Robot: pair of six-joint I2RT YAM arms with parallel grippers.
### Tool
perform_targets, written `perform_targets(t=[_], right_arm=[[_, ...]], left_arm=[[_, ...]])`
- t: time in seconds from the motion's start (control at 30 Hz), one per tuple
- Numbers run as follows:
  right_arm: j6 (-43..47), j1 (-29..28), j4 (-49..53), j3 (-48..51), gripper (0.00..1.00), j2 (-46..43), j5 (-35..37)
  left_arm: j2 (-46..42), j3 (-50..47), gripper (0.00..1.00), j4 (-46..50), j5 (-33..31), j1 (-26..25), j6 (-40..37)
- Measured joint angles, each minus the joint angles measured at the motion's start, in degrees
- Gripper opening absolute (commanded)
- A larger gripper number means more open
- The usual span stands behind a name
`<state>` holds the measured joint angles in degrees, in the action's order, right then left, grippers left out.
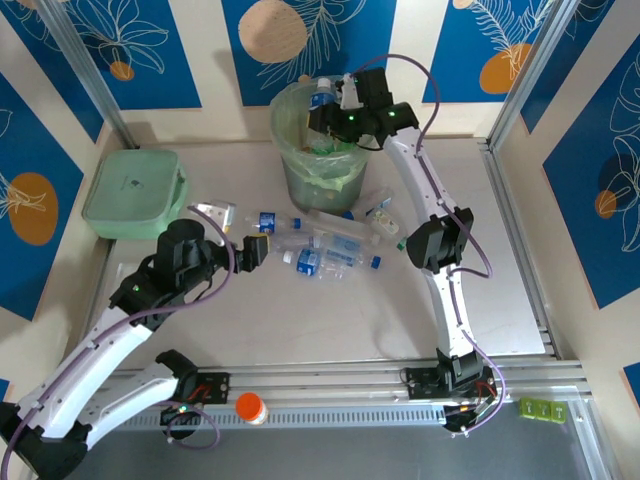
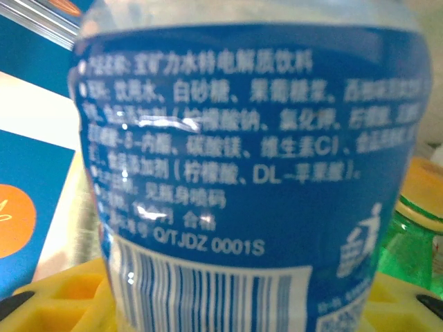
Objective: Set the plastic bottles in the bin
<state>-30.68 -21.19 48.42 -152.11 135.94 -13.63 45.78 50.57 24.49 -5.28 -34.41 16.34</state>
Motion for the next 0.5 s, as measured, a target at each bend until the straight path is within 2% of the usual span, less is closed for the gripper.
perform_targets(t=[0.13, 0.33, 0.5], right_arm=[[0.6, -0.6, 1.0, 0.0, 0.56, 1.6, 0.9], [2.0, -1.6, 2.2, 0.0, 0.78, 2.6, 1.7], [2.4, -1.6, 2.5, 0.0, 0.86, 2.6, 1.9]], left_arm=[[-0.7, -0.1, 0.96, 0.0, -1.0, 0.0, -0.2], [-0.7, -0.1, 0.97, 0.0, -3.9, 0.0, -0.1], [-0.7, -0.1, 0.97, 0.0, -5.7, 0.2, -0.1]])
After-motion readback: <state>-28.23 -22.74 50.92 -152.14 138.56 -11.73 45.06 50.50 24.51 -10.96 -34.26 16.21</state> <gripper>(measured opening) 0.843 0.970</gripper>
